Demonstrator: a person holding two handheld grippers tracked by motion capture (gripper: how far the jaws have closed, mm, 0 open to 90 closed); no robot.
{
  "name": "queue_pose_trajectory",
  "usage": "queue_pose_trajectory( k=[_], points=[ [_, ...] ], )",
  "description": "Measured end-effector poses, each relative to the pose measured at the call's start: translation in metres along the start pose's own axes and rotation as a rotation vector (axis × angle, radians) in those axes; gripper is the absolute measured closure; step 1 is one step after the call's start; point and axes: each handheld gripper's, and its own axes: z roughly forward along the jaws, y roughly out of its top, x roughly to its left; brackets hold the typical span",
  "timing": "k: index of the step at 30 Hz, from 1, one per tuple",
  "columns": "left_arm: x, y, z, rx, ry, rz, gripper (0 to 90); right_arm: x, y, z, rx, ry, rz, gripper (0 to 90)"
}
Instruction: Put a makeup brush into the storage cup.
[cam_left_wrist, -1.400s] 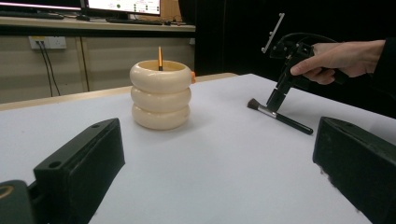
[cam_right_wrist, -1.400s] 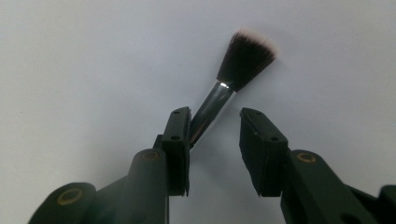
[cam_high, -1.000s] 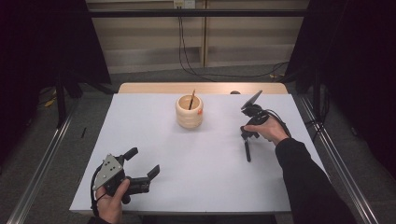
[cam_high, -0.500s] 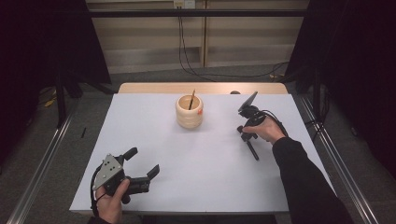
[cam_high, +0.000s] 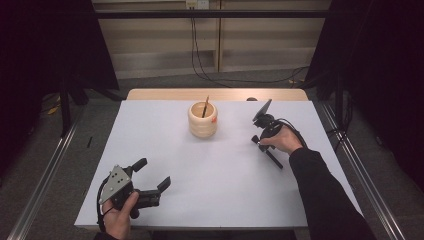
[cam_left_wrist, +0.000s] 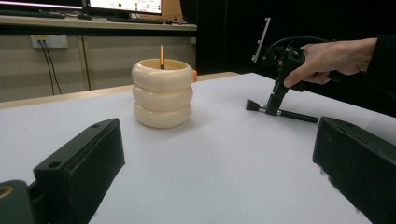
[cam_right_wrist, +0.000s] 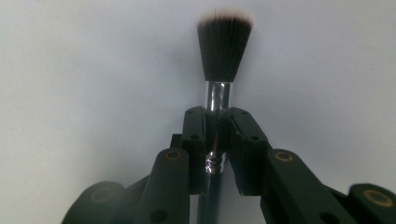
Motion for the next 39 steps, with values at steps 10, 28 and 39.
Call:
queue_pose_trajectory(
  k=[10,28,39],
  points=[
    [0.001,0.0,0.0,0.002,-0.001,-0.001,2.0,0.001,0.0,0.0,0.0,-0.009,-0.017,78.6],
    [0.002,0.0,-0.001,-0.002,0.002,-0.007,2.0,-0.005,-0.005,-0.002,-0.029,0.029,-0.007,78.7],
    [0.002,0.0,0.0,-0.001,0.002,-0.004,2.0,-0.013,-0.015,-0.011,-0.083,0.05,0.016,78.7]
  ],
)
